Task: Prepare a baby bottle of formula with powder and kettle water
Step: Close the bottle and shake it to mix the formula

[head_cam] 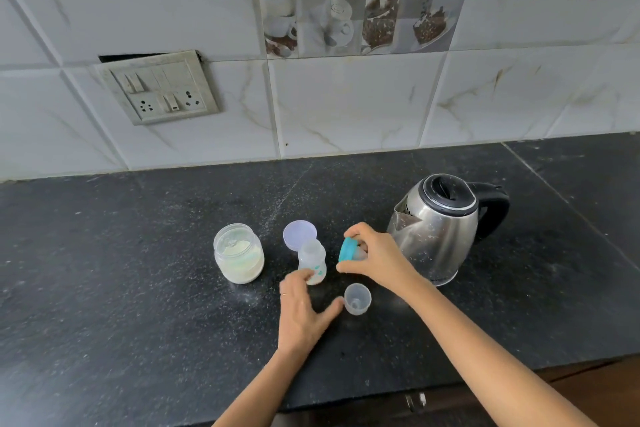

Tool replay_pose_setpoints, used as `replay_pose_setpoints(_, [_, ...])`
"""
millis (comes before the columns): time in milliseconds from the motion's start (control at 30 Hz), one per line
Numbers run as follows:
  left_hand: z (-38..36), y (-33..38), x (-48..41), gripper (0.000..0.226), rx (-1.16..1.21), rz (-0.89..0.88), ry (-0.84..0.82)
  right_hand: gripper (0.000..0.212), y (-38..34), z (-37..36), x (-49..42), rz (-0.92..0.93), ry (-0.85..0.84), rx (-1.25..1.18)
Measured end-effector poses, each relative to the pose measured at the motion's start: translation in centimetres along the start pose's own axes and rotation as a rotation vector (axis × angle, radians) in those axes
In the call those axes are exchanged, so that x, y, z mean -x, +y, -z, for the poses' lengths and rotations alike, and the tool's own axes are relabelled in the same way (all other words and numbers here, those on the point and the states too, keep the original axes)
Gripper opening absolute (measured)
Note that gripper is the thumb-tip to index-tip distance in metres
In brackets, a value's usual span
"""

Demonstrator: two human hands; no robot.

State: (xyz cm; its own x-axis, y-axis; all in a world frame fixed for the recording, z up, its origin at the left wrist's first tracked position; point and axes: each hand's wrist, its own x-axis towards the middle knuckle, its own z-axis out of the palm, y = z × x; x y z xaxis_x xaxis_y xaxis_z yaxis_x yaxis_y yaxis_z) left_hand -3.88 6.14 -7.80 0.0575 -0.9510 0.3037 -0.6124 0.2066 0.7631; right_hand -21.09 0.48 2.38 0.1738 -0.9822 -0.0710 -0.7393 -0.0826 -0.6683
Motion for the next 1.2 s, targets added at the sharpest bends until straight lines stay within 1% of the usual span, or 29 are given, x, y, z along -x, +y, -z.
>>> replay_pose_setpoints(67, [0.4, -0.1, -1.1, 0.07, 0.046, 0.106, 0.098, 0.059, -0.7, 0.3, -1.2, 0.065, -0.048, 0.042])
replay_pose_setpoints(100, [0.6, -0.1, -1.7, 0.074, 0.069, 0.148, 0.118, 0.057, -1.2, 0.3, -1.7, 0.115, -0.069, 0.057])
replay_pose_setpoints(133, [0.8, -0.3, -2.4, 0.079, 0.097, 0.182, 0.114, 0.056, -1.8, 0.2, -2.2, 0.16, -0.089, 0.071])
replay_pose_setpoints(200, [1.2, -0.4, -3.5, 0.085, 0.173, 0.235, 0.044, 0.056, -3.0, 0.0, -3.1, 0.208, -0.131, 0.098])
replay_pose_setpoints(233, [1.3, -0.4, -4.0, 0.082, 0.196, 0.24, -0.008, 0.057, -3.5, -0.2, -3.5, 0.224, -0.154, 0.119])
replay_pose_setpoints(267, [1.4, -0.3, -4.4, 0.073, 0.196, 0.225, -0.046, 0.057, -4.0, -0.4, -3.9, 0.24, -0.18, 0.155])
replay_pose_setpoints(333, [1.5, -0.1, -4.9, 0.058, 0.184, 0.191, -0.063, 0.055, -5.0, -0.8, -4.6, 0.28, -0.249, 0.264])
replay_pose_setpoints(367, [1.5, 0.0, -5.1, 0.055, 0.196, 0.192, -0.058, 0.053, -5.4, -0.9, -5.0, 0.3, -0.287, 0.319])
replay_pose_setpoints(500, [1.6, -0.2, -5.3, 0.051, 0.238, 0.203, -0.057, 0.052, -6.0, -1.0, -5.8, 0.332, -0.375, 0.394])
replay_pose_setpoints(600, [1.8, -0.5, -5.3, 0.049, 0.245, 0.222, -0.068, 0.048, -6.0, -0.5, -6.2, 0.345, -0.421, 0.315])
replay_pose_setpoints(667, [1.7, -0.8, -5.3, 0.049, 0.251, 0.232, -0.067, 0.049, -6.2, -0.4, -6.3, 0.325, -0.439, 0.323])
replay_pose_setpoints(733, [1.5, -0.8, -5.2, 0.048, 0.257, 0.242, -0.065, 0.051, -6.5, -0.7, -6.5, 0.291, -0.418, 0.41])
replay_pose_setpoints(767, [1.4, -0.9, -5.2, 0.046, 0.262, 0.245, -0.065, 0.049, -6.6, -1.1, -6.5, 0.276, -0.38, 0.454])
replay_pose_setpoints(833, [1.4, -0.8, -5.2, 0.042, 0.268, 0.254, -0.068, 0.047, -6.5, -2.1, -6.3, 0.228, -0.249, 0.496])
replay_pose_setpoints(900, [1.3, -0.8, -5.2, 0.042, 0.274, 0.249, -0.07, 0.056, -6.1, -3.3, -5.9, 0.137, -0.113, 0.498])
replay_pose_setpoints(933, [1.3, -0.8, -5.2, 0.041, 0.276, 0.244, -0.07, 0.061, -5.8, -3.7, -5.7, 0.094, -0.072, 0.504])
replay_pose_setpoints(1000, [1.4, -0.8, -5.2, 0.04, 0.277, 0.236, -0.076, 0.068, -4.9, -3.7, -5.3, 0.028, -0.045, 0.535])
replay_pose_setpoints(1067, [1.5, -0.8, -5.3, 0.042, 0.289, 0.24, -0.086, 0.07, -3.9, -2.9, -5.1, 0.016, -0.06, 0.565])
replay_pose_setpoints(1100, [1.6, -0.9, -5.4, 0.043, 0.293, 0.245, -0.089, 0.067, -3.2, -2.5, -5.0, 0.02, -0.064, 0.528])
replay_pose_setpoints(1133, [1.6, -0.9, -5.4, 0.045, 0.294, 0.25, -0.09, 0.06, -2.6, -2.0, -5.0, 0.042, -0.062, 0.416])
replay_pose_setpoints(1167, [1.6, -0.9, -5.5, 0.047, 0.291, 0.254, -0.091, 0.051, -2.0, -1.7, -5.1, 0.071, -0.076, 0.249])
replay_pose_setpoints(1200, [1.6, -0.9, -5.5, 0.048, 0.285, 0.258, -0.094, 0.046, -1.6, -1.4, -5.1, 0.102, -0.135, 0.075])
